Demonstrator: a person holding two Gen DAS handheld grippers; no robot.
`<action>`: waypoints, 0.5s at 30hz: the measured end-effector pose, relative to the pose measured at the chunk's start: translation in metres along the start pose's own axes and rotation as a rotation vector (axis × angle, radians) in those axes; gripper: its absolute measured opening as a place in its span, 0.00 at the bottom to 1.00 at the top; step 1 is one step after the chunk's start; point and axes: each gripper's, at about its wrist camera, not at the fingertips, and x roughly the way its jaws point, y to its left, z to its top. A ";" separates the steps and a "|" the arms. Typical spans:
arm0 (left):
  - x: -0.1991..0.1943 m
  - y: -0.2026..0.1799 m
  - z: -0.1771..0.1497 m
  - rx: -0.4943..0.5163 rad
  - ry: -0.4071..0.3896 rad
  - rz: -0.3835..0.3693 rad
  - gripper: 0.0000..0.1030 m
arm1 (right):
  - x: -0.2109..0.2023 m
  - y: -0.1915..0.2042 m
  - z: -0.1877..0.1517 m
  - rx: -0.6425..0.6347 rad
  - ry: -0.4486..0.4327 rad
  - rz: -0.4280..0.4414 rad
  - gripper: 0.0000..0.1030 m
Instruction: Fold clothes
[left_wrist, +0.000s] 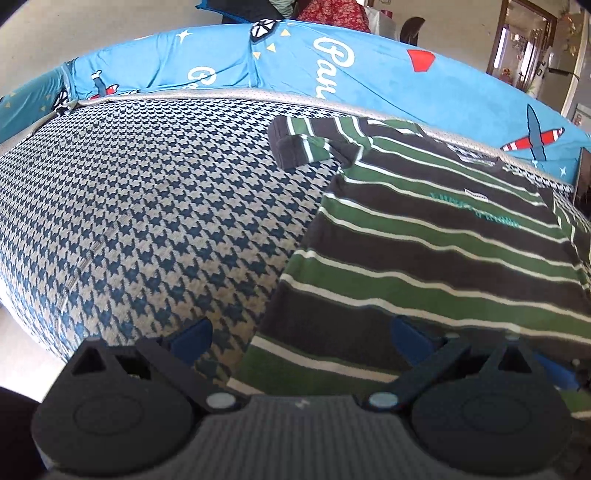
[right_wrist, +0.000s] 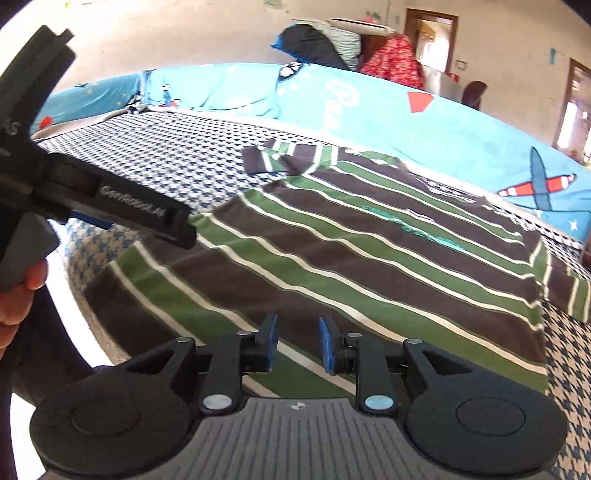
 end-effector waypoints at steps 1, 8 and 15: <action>0.004 -0.006 -0.002 0.021 0.013 0.004 1.00 | -0.001 -0.007 -0.003 0.017 0.017 -0.020 0.23; 0.015 -0.028 -0.013 0.116 0.037 0.041 1.00 | -0.014 -0.021 -0.019 0.078 0.024 -0.033 0.29; 0.014 -0.027 -0.017 0.104 0.029 0.041 1.00 | -0.016 -0.022 -0.027 0.130 0.043 -0.019 0.30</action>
